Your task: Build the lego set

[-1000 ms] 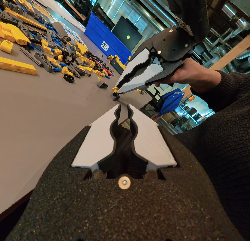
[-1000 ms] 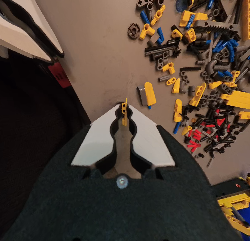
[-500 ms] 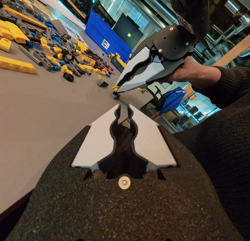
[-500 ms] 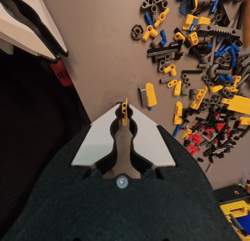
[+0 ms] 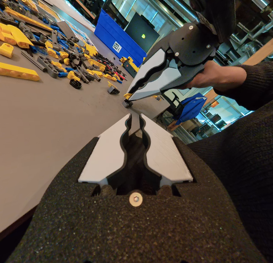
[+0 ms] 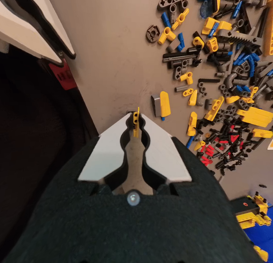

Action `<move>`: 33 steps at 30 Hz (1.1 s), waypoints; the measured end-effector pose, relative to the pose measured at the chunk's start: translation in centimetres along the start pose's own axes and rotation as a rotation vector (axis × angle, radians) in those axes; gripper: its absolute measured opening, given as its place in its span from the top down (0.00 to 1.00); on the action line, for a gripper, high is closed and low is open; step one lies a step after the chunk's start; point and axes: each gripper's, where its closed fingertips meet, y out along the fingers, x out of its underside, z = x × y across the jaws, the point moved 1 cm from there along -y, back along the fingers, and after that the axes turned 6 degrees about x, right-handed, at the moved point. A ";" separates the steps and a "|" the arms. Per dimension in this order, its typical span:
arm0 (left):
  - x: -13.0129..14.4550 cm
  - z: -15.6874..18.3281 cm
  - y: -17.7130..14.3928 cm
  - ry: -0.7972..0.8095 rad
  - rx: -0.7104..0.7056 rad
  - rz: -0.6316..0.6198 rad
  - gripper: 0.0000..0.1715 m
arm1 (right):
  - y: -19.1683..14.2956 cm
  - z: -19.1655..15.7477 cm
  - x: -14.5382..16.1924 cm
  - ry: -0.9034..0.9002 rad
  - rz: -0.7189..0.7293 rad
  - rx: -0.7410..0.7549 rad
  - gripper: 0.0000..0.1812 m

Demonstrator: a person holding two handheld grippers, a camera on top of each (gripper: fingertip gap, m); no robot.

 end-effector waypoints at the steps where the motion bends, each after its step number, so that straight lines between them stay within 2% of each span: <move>1: 0.0 0.0 0.0 0.001 -0.002 -0.001 0.95 | 0.0 0.0 0.0 -0.010 0.009 0.020 0.97; 5: 0.1 -0.1 0.0 -0.009 0.002 0.000 0.95 | 0.1 -0.1 0.0 -0.064 0.016 0.096 0.97; 18: 0.2 0.0 0.1 -0.009 0.007 -0.008 0.95 | 0.2 -0.1 0.0 0.081 0.034 -0.165 0.96; 33: 0.2 0.0 0.1 -0.006 0.010 -0.015 0.95 | 0.5 -0.3 -0.1 0.079 -0.069 -0.273 0.96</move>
